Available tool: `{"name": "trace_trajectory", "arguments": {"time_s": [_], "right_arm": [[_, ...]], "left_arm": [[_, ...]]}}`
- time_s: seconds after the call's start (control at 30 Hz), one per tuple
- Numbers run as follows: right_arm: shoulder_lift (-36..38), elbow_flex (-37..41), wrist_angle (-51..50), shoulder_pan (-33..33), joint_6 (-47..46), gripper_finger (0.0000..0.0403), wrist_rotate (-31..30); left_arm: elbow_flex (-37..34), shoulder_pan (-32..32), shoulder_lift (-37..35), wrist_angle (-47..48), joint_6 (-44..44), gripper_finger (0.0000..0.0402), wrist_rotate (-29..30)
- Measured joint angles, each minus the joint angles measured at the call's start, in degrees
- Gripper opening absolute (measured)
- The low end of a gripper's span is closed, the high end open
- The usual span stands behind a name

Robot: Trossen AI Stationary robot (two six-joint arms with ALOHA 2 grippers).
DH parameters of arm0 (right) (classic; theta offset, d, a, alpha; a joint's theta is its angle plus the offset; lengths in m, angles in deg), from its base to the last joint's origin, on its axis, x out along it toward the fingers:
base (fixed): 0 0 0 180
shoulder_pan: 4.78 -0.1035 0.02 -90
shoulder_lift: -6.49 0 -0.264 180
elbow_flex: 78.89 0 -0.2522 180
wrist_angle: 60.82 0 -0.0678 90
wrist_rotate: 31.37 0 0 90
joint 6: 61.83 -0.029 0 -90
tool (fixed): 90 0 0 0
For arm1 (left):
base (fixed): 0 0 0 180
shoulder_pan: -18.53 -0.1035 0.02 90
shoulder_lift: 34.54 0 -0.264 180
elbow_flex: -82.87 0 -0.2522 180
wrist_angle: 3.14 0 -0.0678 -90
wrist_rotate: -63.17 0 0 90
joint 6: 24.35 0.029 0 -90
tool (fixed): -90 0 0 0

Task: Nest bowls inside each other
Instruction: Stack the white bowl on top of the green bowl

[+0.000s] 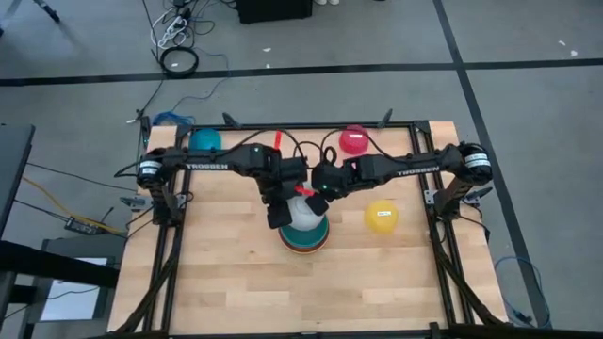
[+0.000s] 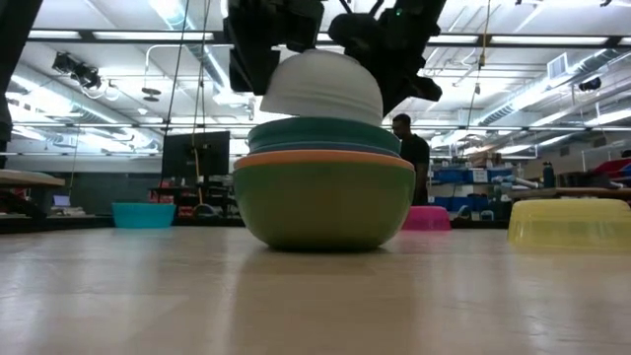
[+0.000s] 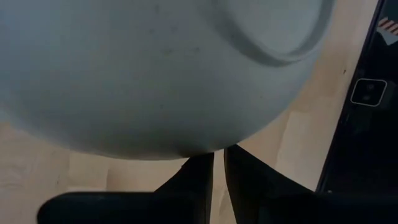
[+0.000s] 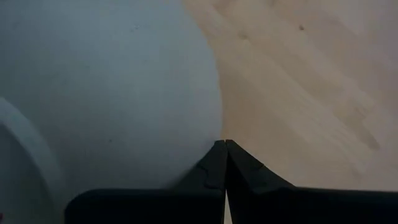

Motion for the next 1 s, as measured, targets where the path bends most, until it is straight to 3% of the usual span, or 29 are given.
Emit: {"name": "trace_trajectory", "arguments": {"time_s": [0.33, 0.73, 1.0], "right_arm": [[-0.17, 0.26, -3.03, -1.35, -1.70, 0.0000, -2.99], [-0.28, 0.37, -1.53, -3.06, -2.21, 0.0001, -1.43], [-0.28, 0.37, 0.69, -2.93, -1.23, 0.0002, -0.39]], "left_arm": [[-4.98, 1.26, 0.17, -9.14, -2.64, 0.0045, 0.01], [-7.07, 2.92, 0.13, -8.05, -1.74, 0.0044, 0.61], [-7.91, 3.64, -0.92, -4.65, -0.91, 0.0044, 7.40]]}}
